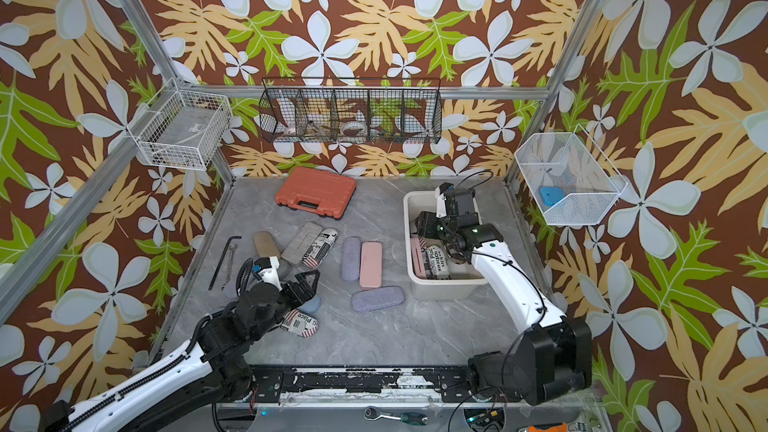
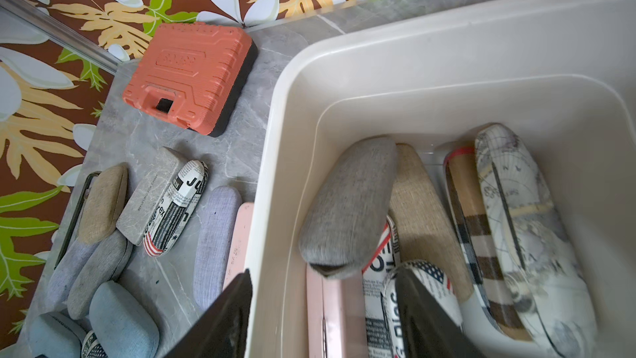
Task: Put the glasses cases into the storage boxes
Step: Place the glasses case in the storage box, then pick up the glasses case at the center of the board.
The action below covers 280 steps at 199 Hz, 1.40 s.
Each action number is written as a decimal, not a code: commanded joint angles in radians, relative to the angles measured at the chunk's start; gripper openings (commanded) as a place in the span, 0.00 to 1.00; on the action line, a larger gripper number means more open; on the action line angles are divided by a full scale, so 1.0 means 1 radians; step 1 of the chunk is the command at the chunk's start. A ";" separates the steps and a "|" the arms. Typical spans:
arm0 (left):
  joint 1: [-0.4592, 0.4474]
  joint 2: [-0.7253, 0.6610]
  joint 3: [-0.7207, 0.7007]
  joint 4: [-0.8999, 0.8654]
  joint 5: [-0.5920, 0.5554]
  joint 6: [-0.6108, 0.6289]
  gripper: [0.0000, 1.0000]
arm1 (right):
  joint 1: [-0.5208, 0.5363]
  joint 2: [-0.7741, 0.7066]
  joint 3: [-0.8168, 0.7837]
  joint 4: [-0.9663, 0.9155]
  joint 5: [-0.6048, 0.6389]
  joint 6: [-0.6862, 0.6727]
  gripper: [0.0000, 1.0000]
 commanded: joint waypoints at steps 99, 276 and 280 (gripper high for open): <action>-0.001 0.767 0.495 -0.103 0.096 0.217 0.82 | 0.102 -0.284 -0.138 -0.050 0.185 0.027 0.76; 0.037 1.206 0.796 -0.253 0.026 0.288 0.74 | 0.102 -0.368 -0.250 -0.021 0.162 0.023 0.78; 0.041 1.210 0.798 -0.253 0.031 0.289 0.73 | 0.102 -0.370 -0.250 -0.020 0.160 0.024 0.78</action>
